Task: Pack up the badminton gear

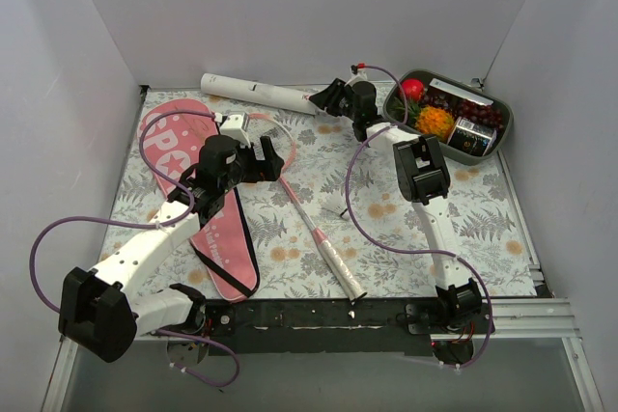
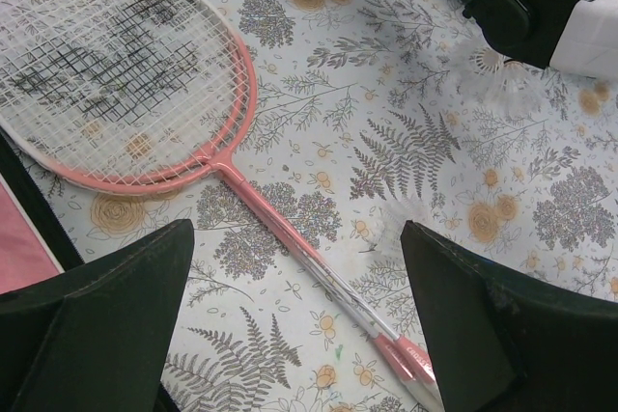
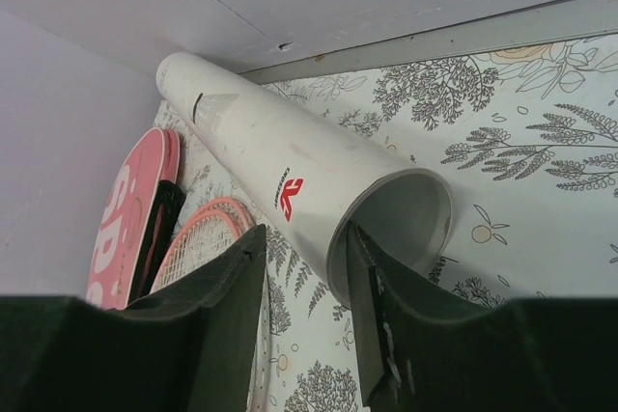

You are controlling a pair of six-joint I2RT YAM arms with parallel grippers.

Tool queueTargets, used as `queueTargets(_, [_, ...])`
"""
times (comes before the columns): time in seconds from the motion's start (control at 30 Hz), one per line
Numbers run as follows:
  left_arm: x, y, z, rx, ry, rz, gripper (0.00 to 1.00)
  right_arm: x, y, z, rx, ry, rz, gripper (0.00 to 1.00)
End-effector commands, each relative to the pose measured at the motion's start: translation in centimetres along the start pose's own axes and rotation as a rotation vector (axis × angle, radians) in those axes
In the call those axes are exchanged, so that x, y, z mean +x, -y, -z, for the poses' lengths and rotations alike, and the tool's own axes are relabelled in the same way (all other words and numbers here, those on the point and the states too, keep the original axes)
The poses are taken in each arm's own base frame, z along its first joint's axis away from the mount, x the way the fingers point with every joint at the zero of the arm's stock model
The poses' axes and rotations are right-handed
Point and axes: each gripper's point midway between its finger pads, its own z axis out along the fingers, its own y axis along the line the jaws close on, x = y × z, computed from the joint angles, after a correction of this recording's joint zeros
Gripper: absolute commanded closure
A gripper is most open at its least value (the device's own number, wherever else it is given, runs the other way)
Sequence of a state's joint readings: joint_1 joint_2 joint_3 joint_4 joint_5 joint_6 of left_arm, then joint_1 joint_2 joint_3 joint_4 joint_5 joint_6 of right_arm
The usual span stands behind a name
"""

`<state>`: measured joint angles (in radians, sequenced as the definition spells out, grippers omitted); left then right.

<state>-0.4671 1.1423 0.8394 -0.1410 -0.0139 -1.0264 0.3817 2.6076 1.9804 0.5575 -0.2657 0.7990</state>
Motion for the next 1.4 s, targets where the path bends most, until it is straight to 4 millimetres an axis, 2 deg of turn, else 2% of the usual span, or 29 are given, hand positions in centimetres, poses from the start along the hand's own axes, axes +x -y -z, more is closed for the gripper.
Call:
queueTargets(0.0, [0.1, 0.1, 0.5, 0.012, 0.002, -0.007, 0.11, -1.6, -2.4, -0.5, -0.08, 0.047, 0.026, 0.57])
queueTargets(0.23, [0.5, -0.1, 0.5, 0.003, -0.006, -0.013, 0.11, -1.1, -2.2, -0.6, -0.089, 0.043, 0.014, 0.8])
queueTargets(0.3, [0.7, -0.2, 0.5, 0.002, -0.01, -0.016, 0.11, -1.2, -2.3, -0.6, -0.096, 0.047, 0.015, 0.84])
queueTargets(0.4, [0.8, -0.3, 0.6, -0.002, -0.01, -0.02, 0.11, -1.0, -2.5, -0.6, -0.109, 0.042, 0.015, 0.99])
queueTargets(0.5, [0.7, -0.4, 0.7, -0.003, -0.005, -0.024, 0.11, -1.0, -3.1, -0.3, -0.145, 0.044, 0.022, 0.99])
queueTargets(0.7, [-0.1, -0.7, 1.2, -0.024, 0.021, -0.051, 0.11, -2.9, -7.4, 1.2, -0.263, 0.065, 0.064, 0.99])
queueTargets(0.73, [-0.3, -0.8, 1.4, -0.03, 0.028, -0.057, 0.11, -3.7, -9.1, 1.9, -0.297, 0.07, 0.079, 0.99])
queueTargets(0.8, [-1.0, -1.2, 1.7, -0.058, 0.05, -0.076, 0.1, -4.3, -11.0, 2.7, -0.34, 0.083, 0.103, 0.99])
queueTargets(0.97, [-2.4, -1.4, 2.9, -0.075, 0.096, -0.087, 0.11, -5.3, -16.4, 6.1, -0.461, 0.078, 0.157, 0.99])
queueTargets(1.0, [-2.6, -1.4, 3.3, -0.08, 0.107, -0.086, 0.1, -6.1, -18.3, 7.1, -0.493, 0.087, 0.177, 0.99])
queueTargets(1.07, [-2.8, -1.5, 3.7, -0.081, 0.116, -0.088, 0.11, -5.7, -19.0, 8.3, -0.5, 0.078, 0.182, 0.99])
queueTargets(1.1, [-3.0, -1.4, 4.1, -0.081, 0.127, -0.087, 0.1, -6.9, -20.9, 9.5, -0.53, 0.104, 0.201, 0.99])
queueTargets(1.13, [-3.1, -1.5, 4.3, -0.084, 0.135, -0.088, 0.1, -6.4, -20.6, 10.1, -0.521, 0.094, 0.199, 0.99])
queueTargets(1.17, [-3.1, -1.7, 4.5, -0.093, 0.133, -0.09, 0.1, -6.6, -21.3, 10.7, -0.527, 0.099, 0.204, 0.99])
queueTargets(1.2, [-3.2, -1.8, 4.6, -0.098, 0.138, -0.089, 0.1, -7.6, -22.9, 12.0, -0.548, 0.119, 0.222, 0.99])
queueTargets(1.27, [-3.5, -1.7, 5.1, -0.099, 0.148, -0.09, 0.1, -7.0, -23.1, 13.2, -0.539, 0.109, 0.231, 0.99])
queueTargets(1.3, [-3.6, -1.7, 5.3, -0.101, 0.152, -0.089, 0.1, -7.8, -24.9, 14.7, -0.559, 0.131, 0.252, 0.99])
queueTargets(1.33, [-4.0, -1.6, 5.7, -0.098, 0.163, -0.093, 0.1, -7.9, -25.3, 15.4, -0.559, 0.136, 0.261, 0.99])
queueTargets(1.37, [-4.1, -1.6, 5.8, -0.098, 0.166, -0.098, 0.1, -7.1, -24.8, 15.9, -0.541, 0.126, 0.268, 0.99])
